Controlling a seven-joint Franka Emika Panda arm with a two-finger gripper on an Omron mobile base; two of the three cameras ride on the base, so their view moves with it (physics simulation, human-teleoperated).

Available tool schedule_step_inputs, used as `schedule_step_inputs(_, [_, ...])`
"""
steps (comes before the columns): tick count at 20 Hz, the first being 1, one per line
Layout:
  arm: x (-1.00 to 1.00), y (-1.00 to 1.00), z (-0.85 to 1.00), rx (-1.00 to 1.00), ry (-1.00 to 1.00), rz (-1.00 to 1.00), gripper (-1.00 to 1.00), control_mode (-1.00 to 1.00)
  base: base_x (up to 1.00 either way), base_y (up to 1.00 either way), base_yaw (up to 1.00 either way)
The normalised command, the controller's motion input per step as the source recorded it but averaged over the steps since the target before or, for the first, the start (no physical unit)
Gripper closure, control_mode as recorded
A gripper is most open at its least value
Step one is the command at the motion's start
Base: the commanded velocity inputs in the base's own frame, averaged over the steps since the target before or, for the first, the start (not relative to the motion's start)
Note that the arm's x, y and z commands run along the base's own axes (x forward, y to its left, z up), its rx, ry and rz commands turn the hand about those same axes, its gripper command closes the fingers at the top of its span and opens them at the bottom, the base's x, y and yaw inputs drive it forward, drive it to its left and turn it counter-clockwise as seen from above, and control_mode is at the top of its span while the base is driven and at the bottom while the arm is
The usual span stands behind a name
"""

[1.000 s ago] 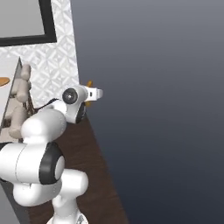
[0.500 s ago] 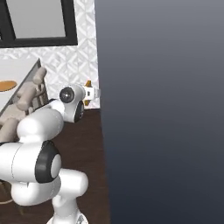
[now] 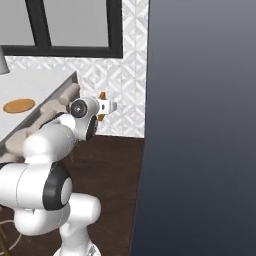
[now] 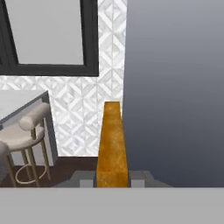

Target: Start the toaster. Once the lever pops up, take the bread to the plate on the dining counter.

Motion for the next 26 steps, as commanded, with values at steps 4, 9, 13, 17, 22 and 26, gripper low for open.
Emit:
schedule_step_inputs(4, [0.0,0.0,0.0,0.0,0.0,0.0,1.0,1.0,1.0,-0.3,0.4])
schedule_step_inputs(9, [0.0,0.0,0.0,0.0,0.0,0.0,1.0,1.0,1.0,-0.14,0.37])
schedule_step_inputs(13, [0.0,0.0,0.0,0.0,0.0,0.0,1.0,1.0,1.0,-0.07,0.31])
schedule_step_inputs(17, [0.0,0.0,0.0,0.0,0.0,0.0,1.0,1.0,0.84,-0.12,0.22])
schedule_step_inputs(22, [0.0,0.0,0.0,0.0,0.0,0.0,1.0,1.0,0.25,-0.16,0.04])
schedule_step_inputs(26, [-0.07,0.0,0.12,0.04,-0.05,0.08,1.0,-1.0,-0.01,-0.06,0.0])
